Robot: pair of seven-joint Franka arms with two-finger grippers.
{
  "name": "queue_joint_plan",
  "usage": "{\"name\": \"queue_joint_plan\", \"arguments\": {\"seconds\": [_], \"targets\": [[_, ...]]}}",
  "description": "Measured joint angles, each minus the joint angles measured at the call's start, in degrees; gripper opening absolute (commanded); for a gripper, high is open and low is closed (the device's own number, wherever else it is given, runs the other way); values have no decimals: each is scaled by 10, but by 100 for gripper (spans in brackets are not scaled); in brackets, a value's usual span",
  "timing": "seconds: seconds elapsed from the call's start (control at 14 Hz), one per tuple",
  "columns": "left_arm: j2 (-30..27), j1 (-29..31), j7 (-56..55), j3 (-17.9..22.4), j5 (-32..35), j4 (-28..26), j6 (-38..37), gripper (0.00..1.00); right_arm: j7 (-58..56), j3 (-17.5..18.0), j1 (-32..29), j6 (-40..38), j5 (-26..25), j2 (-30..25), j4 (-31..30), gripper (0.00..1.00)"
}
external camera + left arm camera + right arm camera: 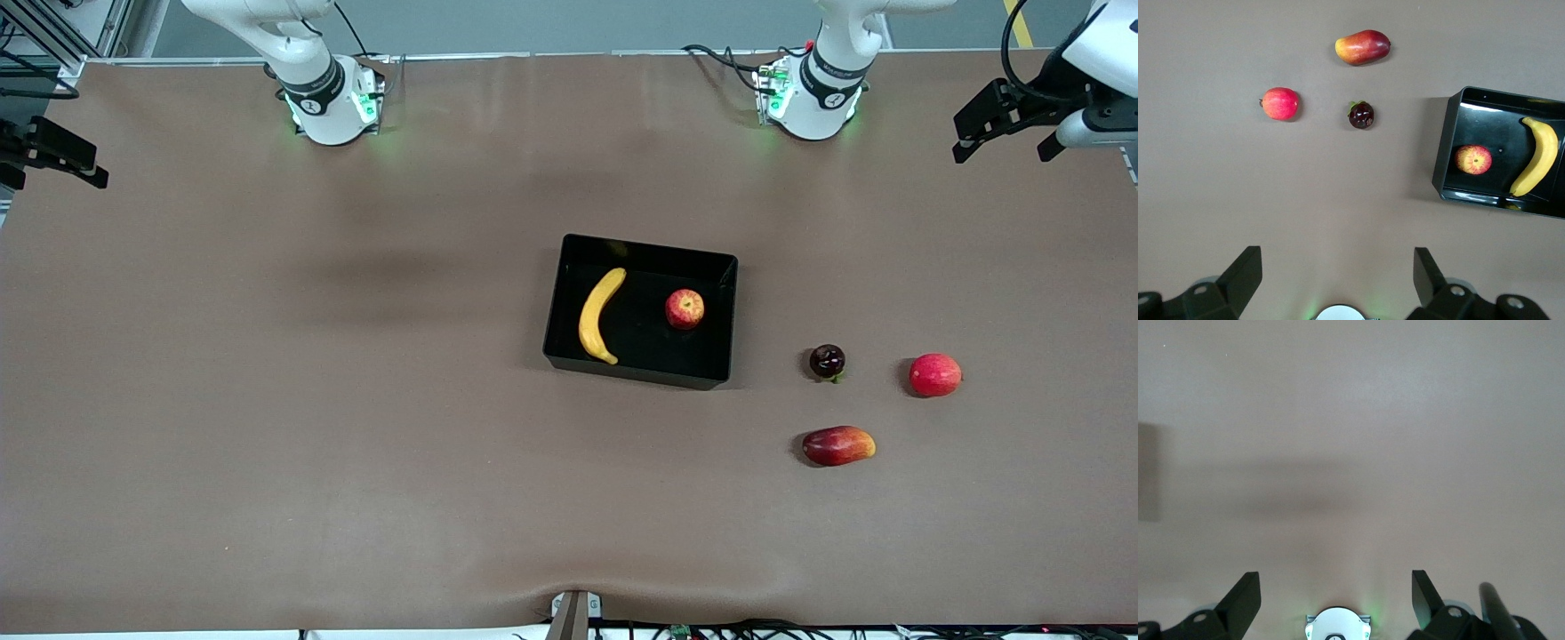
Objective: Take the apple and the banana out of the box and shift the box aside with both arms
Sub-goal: 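Move the left gripper over the red-yellow apple in the black tray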
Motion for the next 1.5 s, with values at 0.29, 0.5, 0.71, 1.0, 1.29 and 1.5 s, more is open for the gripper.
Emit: {"name": "queue_joint_plan", "arguments": {"seconds": [0.29,0.5,0.71,1.0,1.29,1.5], "targets": [[3,0,0,0,0,3,0,100,0,0,0,0,0,0,0,100],[13,0,0,0,0,7,1,100,0,0,0,0,0,0,0,100],[34,-5,-22,-16,0,12,2,100,0,0,0,0,0,0,0,100],[91,-10,-178,-116,0,12,39,100,0,0,0,0,0,2,0,100],[148,-15,-335,-199,2,3,100,100,0,-1,0,0,0,3,0,100],[193,-32,-470,-241,29,-46,227,100,0,0,0,0,0,3,0,100]]}}
